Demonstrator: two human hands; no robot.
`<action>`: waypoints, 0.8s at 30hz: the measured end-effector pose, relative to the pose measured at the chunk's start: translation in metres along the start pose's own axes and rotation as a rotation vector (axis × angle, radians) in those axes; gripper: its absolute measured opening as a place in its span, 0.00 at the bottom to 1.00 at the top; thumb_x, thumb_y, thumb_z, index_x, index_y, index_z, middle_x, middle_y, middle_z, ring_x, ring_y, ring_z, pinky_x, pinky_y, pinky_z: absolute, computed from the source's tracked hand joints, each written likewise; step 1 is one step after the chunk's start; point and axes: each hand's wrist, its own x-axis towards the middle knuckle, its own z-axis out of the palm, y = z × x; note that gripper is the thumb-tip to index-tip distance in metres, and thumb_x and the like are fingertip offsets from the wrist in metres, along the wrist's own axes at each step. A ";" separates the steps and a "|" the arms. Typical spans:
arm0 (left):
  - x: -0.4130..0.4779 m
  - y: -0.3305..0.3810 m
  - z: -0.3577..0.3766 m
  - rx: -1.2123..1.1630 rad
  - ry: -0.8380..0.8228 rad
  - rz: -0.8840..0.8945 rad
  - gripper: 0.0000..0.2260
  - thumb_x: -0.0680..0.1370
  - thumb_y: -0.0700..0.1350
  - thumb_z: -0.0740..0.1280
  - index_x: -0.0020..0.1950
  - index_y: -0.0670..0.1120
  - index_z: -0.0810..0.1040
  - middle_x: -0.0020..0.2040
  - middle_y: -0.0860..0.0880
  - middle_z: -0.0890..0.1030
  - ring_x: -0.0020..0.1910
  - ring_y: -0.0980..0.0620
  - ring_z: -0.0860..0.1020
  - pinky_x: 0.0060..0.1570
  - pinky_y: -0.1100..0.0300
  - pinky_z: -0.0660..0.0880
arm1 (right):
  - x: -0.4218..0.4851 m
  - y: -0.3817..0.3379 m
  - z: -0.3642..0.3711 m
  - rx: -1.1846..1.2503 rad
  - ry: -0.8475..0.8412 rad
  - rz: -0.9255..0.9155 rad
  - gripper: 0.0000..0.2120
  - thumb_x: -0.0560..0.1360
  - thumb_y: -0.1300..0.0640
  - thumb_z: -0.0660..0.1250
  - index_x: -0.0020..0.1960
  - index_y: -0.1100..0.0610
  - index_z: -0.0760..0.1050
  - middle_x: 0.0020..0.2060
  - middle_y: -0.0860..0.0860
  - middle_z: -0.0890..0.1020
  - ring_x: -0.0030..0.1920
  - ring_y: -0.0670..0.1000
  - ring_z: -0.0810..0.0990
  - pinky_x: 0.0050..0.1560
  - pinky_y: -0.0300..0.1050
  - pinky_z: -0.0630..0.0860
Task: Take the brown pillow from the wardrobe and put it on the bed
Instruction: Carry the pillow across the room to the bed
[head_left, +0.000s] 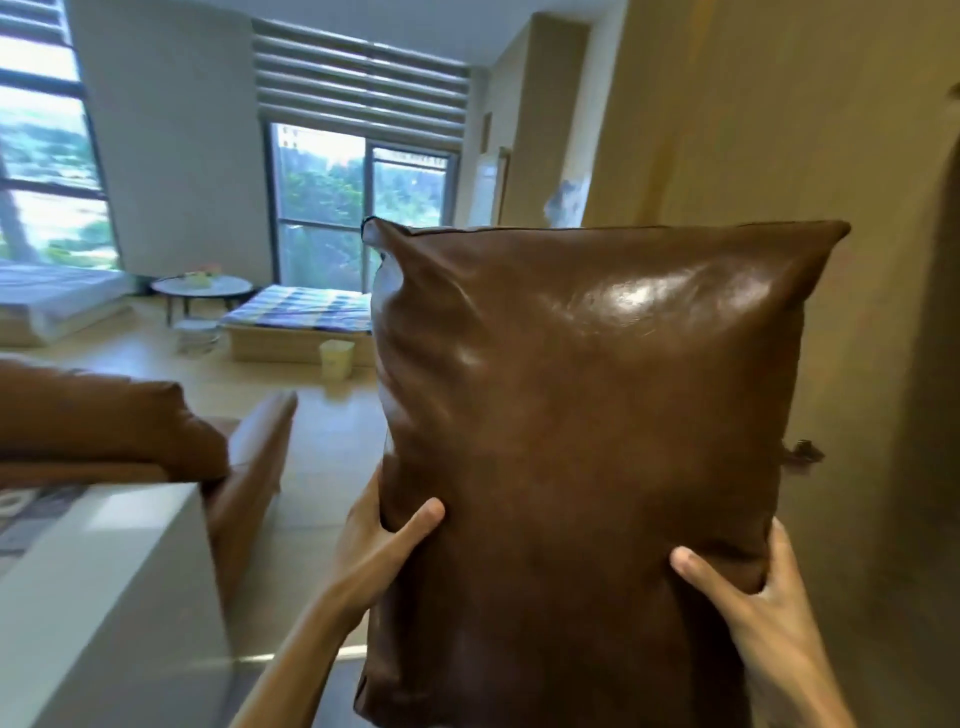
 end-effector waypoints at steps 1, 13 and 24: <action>-0.001 -0.007 -0.017 0.006 0.026 -0.024 0.35 0.59 0.76 0.74 0.64 0.71 0.72 0.58 0.73 0.81 0.60 0.72 0.78 0.58 0.70 0.74 | 0.000 0.007 0.018 0.008 -0.040 0.030 0.62 0.40 0.31 0.88 0.72 0.33 0.70 0.66 0.47 0.84 0.64 0.57 0.84 0.67 0.64 0.80; 0.034 -0.076 -0.180 0.112 0.161 -0.195 0.43 0.61 0.73 0.74 0.74 0.70 0.66 0.61 0.74 0.80 0.60 0.71 0.79 0.56 0.72 0.77 | 0.007 0.074 0.223 0.139 -0.276 0.209 0.54 0.45 0.41 0.90 0.69 0.33 0.74 0.56 0.44 0.88 0.52 0.46 0.89 0.45 0.42 0.86; 0.124 -0.130 -0.266 0.165 0.176 -0.236 0.49 0.61 0.74 0.77 0.79 0.65 0.66 0.72 0.62 0.78 0.69 0.59 0.77 0.71 0.51 0.74 | 0.069 0.118 0.355 0.103 -0.322 0.268 0.48 0.48 0.40 0.89 0.66 0.35 0.75 0.49 0.34 0.88 0.46 0.40 0.89 0.42 0.39 0.85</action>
